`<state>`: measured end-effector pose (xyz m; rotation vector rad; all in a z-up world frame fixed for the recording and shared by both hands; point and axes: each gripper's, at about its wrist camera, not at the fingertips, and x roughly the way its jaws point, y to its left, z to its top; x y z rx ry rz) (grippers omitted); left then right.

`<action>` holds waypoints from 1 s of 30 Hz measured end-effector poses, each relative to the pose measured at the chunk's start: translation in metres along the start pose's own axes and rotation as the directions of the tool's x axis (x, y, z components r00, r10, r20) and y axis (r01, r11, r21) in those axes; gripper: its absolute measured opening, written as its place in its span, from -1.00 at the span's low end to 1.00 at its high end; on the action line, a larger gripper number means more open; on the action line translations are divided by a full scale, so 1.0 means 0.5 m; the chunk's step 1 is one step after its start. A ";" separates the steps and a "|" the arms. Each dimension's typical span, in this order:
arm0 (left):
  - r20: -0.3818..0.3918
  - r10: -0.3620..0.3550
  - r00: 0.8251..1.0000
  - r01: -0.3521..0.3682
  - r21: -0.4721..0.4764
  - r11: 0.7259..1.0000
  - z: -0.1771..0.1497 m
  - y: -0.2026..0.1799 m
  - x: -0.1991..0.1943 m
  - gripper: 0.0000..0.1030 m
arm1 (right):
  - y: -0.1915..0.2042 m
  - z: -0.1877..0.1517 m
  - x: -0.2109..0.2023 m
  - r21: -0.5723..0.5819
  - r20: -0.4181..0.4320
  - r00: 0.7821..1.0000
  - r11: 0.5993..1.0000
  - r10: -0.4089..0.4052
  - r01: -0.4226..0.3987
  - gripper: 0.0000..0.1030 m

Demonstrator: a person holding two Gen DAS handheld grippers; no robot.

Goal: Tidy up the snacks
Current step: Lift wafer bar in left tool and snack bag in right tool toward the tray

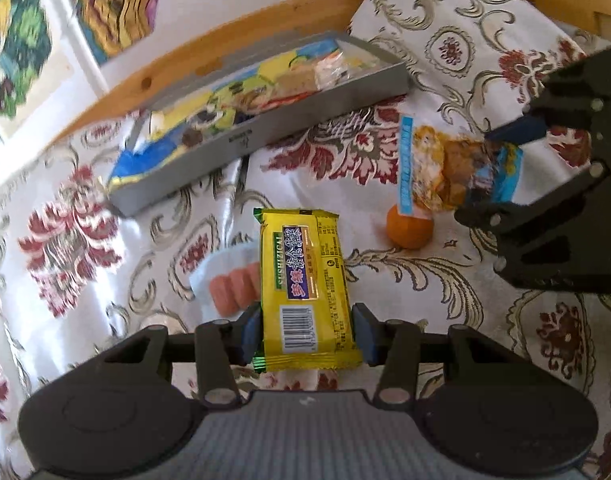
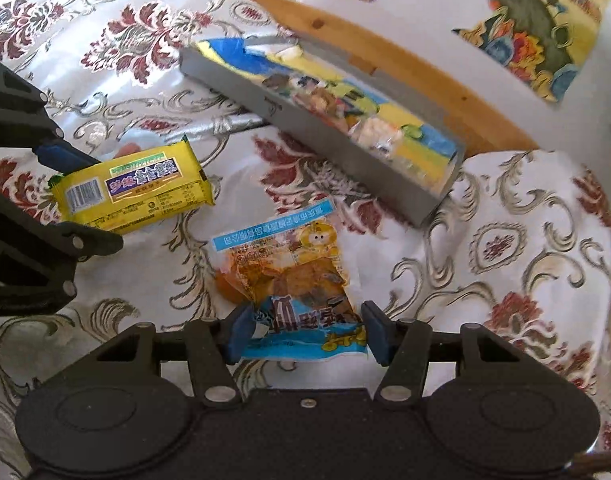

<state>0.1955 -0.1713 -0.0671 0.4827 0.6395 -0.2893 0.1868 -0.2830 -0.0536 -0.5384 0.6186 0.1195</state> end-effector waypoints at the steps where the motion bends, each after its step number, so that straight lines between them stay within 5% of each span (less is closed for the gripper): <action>1: 0.010 0.003 1.000 -0.003 0.006 1.000 0.002 -0.002 -0.003 0.00 | -0.002 0.001 -0.002 0.003 0.008 1.000 1.000 -0.009 0.009 0.14; 12: 0.145 0.064 0.987 -0.067 0.019 0.998 0.028 0.002 -0.040 0.00 | -0.018 0.011 -0.043 0.040 0.153 0.981 0.993 -0.117 0.112 0.14; 22: 0.252 0.141 0.957 -0.141 -0.016 0.990 0.085 0.034 -0.041 0.00 | -0.047 0.048 -0.050 0.150 0.290 0.927 0.968 -0.237 0.201 0.15; 30: 0.276 0.229 0.934 -0.198 -0.134 0.971 0.168 0.118 0.006 0.00 | -0.105 0.096 -0.008 0.340 0.341 0.889 0.922 -0.306 0.187 0.15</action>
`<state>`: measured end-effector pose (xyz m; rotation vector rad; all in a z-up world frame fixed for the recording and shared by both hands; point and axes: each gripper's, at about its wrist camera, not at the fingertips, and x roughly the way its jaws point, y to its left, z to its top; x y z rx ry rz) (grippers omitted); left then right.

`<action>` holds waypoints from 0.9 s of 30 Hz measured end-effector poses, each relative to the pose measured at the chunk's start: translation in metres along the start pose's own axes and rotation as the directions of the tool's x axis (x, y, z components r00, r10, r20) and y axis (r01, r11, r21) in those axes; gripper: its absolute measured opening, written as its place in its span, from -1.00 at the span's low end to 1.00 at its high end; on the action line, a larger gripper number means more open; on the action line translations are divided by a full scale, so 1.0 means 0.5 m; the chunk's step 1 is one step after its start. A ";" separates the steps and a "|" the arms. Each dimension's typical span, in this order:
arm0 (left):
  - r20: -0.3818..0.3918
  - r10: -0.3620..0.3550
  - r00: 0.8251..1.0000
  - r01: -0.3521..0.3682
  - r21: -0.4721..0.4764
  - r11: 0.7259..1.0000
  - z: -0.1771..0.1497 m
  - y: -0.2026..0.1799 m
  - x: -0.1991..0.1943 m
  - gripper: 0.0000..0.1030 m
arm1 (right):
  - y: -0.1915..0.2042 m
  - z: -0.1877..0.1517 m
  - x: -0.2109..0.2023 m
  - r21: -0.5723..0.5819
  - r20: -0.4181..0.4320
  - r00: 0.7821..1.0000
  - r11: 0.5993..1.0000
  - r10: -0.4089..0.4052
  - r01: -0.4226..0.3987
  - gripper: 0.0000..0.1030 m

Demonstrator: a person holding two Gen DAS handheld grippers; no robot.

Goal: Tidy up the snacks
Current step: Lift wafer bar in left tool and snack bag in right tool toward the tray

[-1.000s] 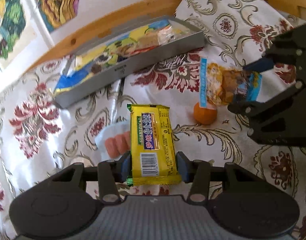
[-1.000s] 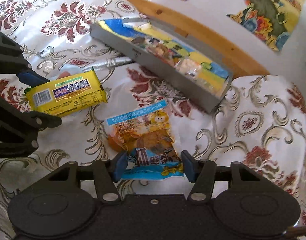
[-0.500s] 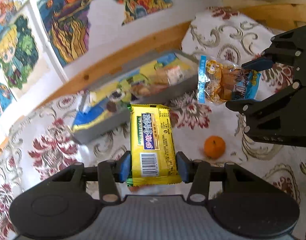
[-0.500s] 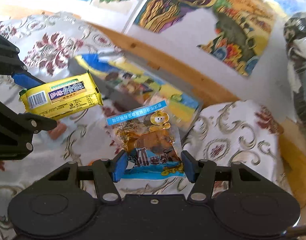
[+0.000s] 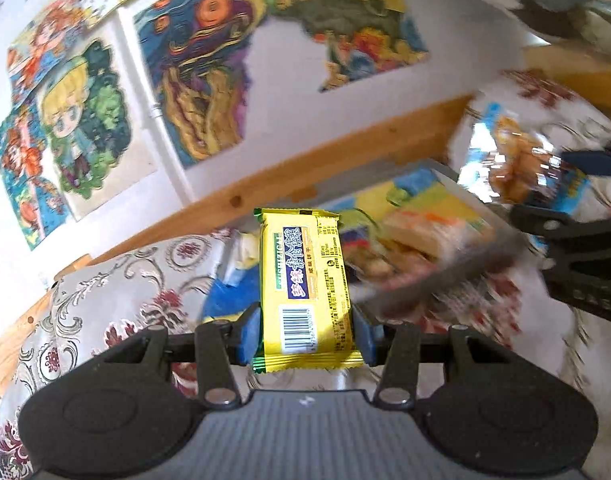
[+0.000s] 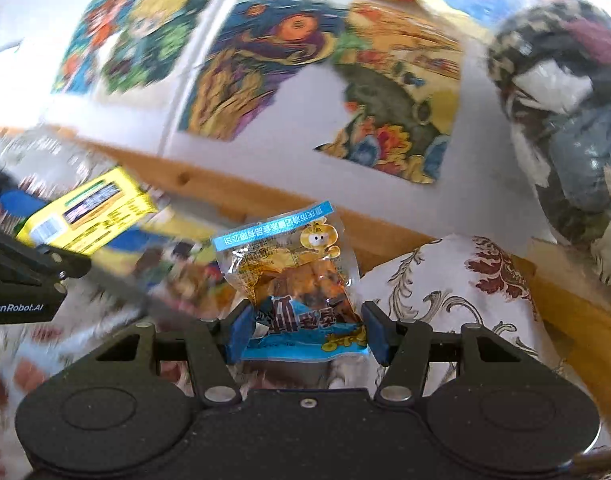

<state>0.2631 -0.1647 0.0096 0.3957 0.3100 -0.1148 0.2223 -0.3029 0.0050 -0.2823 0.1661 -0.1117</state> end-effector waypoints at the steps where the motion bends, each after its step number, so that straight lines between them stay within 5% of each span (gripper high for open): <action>1: 0.001 0.010 1.000 -0.010 -0.015 1.000 0.011 0.007 0.015 0.00 | -0.005 0.006 0.013 0.029 0.004 1.000 1.000 -0.006 0.006 0.15; 13: 0.006 0.026 1.000 -0.025 -0.137 0.990 0.098 0.004 0.149 0.00 | -0.033 0.030 0.133 0.176 0.017 1.000 0.984 0.000 -0.004 0.15; 27: -0.062 -0.039 0.997 0.032 -0.121 0.992 0.106 -0.029 0.231 0.00 | -0.060 0.004 0.229 0.321 -0.102 0.989 0.944 0.108 -0.070 0.15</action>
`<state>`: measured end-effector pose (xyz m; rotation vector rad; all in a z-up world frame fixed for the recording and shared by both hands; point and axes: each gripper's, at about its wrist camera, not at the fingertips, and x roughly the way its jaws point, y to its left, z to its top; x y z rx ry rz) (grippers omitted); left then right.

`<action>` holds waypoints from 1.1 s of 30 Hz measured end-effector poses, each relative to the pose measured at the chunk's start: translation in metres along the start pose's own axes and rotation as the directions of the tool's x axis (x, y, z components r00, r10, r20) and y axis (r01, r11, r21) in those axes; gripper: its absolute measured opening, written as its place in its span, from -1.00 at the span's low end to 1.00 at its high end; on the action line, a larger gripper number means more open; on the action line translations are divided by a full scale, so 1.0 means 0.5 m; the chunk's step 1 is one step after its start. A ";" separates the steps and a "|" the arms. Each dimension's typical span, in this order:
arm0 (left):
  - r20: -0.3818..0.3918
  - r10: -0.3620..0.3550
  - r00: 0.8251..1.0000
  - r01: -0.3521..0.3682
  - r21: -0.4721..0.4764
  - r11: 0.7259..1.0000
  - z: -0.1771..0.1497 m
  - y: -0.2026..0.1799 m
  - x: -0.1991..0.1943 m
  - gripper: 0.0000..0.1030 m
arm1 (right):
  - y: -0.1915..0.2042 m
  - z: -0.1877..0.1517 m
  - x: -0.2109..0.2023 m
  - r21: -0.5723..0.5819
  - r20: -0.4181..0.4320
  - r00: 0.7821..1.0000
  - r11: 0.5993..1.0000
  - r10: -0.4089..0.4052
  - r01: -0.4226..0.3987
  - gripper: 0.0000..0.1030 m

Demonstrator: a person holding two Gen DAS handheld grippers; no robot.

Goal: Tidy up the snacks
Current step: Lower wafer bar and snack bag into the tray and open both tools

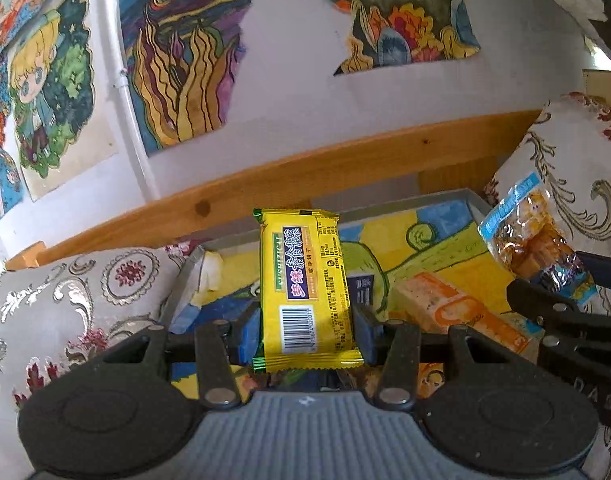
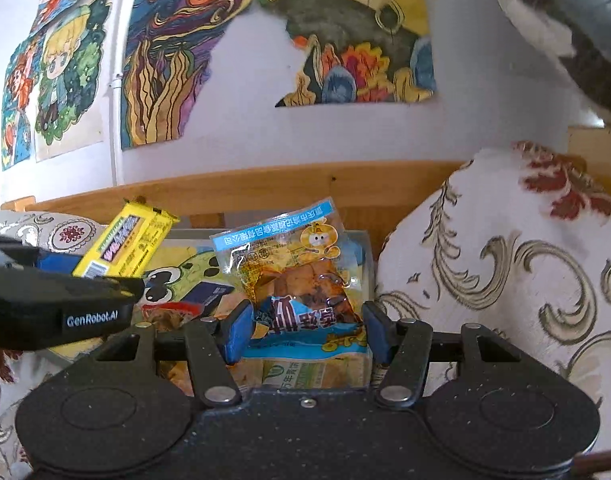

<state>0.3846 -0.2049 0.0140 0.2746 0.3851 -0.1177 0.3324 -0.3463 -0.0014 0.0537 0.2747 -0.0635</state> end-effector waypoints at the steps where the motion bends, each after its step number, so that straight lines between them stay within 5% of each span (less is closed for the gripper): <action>1: -0.007 -0.002 1.000 0.002 -0.002 1.000 0.000 0.000 0.003 0.00 | -0.001 0.001 0.002 0.004 -0.003 1.000 1.000 0.003 -0.003 0.16; 20: -0.078 -0.014 0.997 0.004 -0.135 0.991 0.006 0.017 0.034 0.03 | 0.005 0.005 0.029 0.002 -0.030 0.999 0.999 0.041 -0.041 0.19; 33: -0.061 0.004 0.998 -0.023 -0.314 0.949 -0.012 0.076 0.022 0.74 | 0.001 0.010 0.028 0.017 -0.015 0.999 0.999 0.034 -0.034 0.51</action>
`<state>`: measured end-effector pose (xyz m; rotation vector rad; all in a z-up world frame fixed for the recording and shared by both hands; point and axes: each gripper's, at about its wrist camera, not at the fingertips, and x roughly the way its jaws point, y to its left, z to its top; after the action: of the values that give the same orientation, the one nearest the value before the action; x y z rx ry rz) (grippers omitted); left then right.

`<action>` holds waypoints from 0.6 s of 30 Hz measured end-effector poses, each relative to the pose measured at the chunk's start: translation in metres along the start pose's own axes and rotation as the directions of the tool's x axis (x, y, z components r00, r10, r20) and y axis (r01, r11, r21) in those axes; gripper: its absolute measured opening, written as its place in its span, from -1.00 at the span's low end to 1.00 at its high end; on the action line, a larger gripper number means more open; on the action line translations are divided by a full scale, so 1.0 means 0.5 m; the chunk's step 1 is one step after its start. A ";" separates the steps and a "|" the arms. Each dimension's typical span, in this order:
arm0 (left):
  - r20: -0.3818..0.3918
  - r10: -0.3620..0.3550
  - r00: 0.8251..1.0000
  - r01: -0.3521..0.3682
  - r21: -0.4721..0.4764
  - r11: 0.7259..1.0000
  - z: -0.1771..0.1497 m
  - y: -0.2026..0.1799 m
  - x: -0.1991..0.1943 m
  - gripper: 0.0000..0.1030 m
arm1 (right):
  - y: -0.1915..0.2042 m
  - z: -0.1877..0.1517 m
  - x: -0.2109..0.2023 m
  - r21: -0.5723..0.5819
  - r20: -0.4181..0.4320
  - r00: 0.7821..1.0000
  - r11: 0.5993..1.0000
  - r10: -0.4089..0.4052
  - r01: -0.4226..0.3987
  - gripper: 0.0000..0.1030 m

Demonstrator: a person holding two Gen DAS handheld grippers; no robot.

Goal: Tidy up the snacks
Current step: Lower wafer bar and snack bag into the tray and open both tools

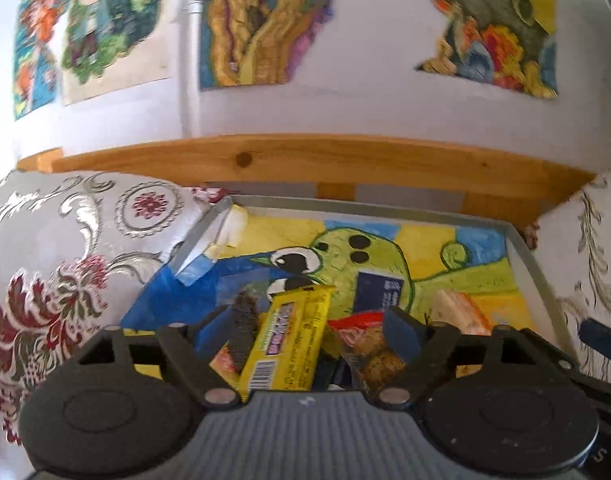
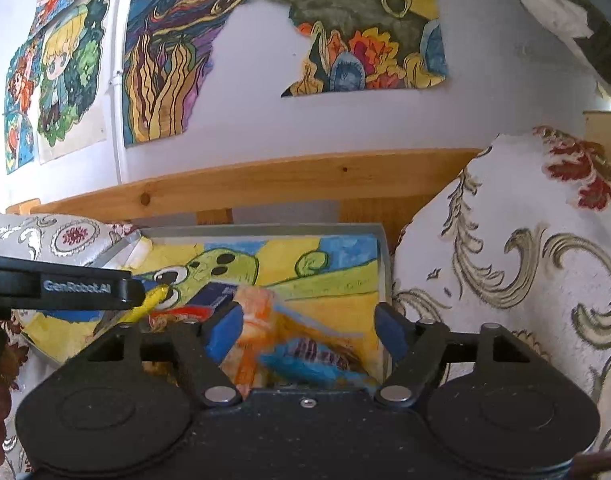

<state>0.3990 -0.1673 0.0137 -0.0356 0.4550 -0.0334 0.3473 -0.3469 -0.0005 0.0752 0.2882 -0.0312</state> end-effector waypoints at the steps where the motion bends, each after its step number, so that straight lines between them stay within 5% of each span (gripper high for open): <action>1: 0.004 0.002 1.000 -0.002 -0.017 1.000 0.002 0.006 -0.005 0.77 | 0.000 0.003 -0.005 0.001 0.007 1.000 1.000 0.000 -0.001 0.56; 10: 0.087 0.025 0.996 -0.016 -0.102 0.995 0.011 0.048 -0.083 0.99 | 0.002 0.037 -0.085 0.038 0.106 0.994 0.999 -0.021 0.017 0.95; 18: 0.163 0.036 0.986 -0.004 -0.193 0.981 -0.005 0.090 -0.180 0.99 | 0.000 0.048 -0.196 0.095 0.206 0.974 0.992 -0.095 0.077 0.99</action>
<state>0.3180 -0.1190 0.0492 -0.2228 0.2901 0.0336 0.2602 -0.3466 0.0505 0.1448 0.0782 -0.1372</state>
